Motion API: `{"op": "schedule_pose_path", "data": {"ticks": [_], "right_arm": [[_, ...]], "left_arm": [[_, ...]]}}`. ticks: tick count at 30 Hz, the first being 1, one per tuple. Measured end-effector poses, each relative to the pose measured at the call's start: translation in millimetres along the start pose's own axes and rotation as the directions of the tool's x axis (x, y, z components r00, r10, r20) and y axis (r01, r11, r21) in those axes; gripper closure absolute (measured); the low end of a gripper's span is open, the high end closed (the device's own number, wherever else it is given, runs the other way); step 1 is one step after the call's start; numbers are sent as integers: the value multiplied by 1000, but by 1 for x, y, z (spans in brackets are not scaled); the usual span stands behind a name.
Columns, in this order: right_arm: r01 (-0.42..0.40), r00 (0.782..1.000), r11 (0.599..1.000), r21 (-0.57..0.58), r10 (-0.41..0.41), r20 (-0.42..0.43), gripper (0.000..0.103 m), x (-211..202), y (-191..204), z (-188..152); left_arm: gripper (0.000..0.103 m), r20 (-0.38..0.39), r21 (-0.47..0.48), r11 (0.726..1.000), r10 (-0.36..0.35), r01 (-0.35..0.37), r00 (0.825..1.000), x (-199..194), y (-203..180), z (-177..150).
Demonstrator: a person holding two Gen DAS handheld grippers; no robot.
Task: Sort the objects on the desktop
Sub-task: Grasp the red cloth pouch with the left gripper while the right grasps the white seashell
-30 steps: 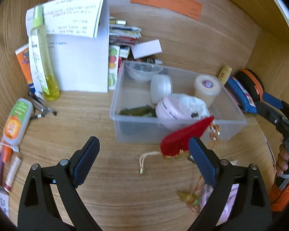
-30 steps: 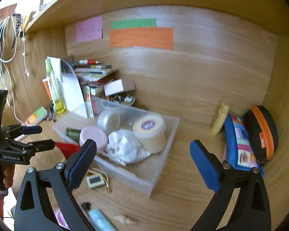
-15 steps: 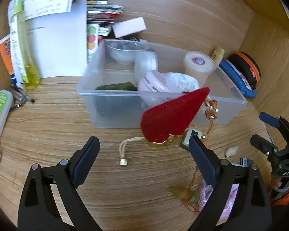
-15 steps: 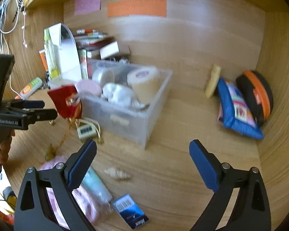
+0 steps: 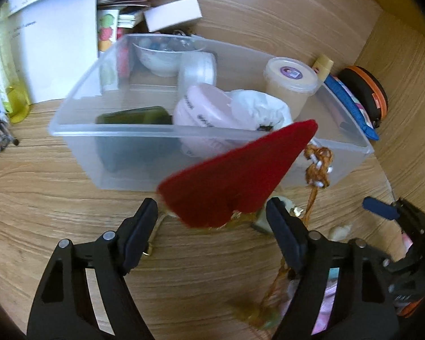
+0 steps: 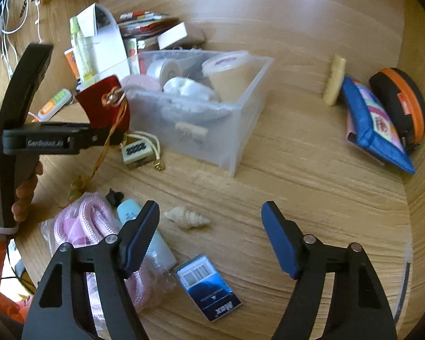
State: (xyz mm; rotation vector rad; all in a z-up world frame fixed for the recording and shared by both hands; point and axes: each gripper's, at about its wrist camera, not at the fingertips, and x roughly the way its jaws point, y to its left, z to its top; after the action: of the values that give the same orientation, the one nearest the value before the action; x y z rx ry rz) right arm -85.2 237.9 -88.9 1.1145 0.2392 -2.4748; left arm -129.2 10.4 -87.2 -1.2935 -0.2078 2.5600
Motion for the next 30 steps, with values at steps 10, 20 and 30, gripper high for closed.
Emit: {"op": "schedule_pose_path", "data": {"ticks": [10,20,30], "right_arm": [[-31,998,999,-29,29,-55,58,15,5,-1],[-16,998,998,-67,12,-57,80,18,10,-3],[-1,999,999,-45,-1,-43,87,14,9,0]], "left_arm": [[38,15,-3,1000,18,-18,1000,5,-6,2],[76,18,7,1000,4,-4,1000,5,-7,-3],[81,80,-53,998,24,-20,997,-14,11,-12]]}}
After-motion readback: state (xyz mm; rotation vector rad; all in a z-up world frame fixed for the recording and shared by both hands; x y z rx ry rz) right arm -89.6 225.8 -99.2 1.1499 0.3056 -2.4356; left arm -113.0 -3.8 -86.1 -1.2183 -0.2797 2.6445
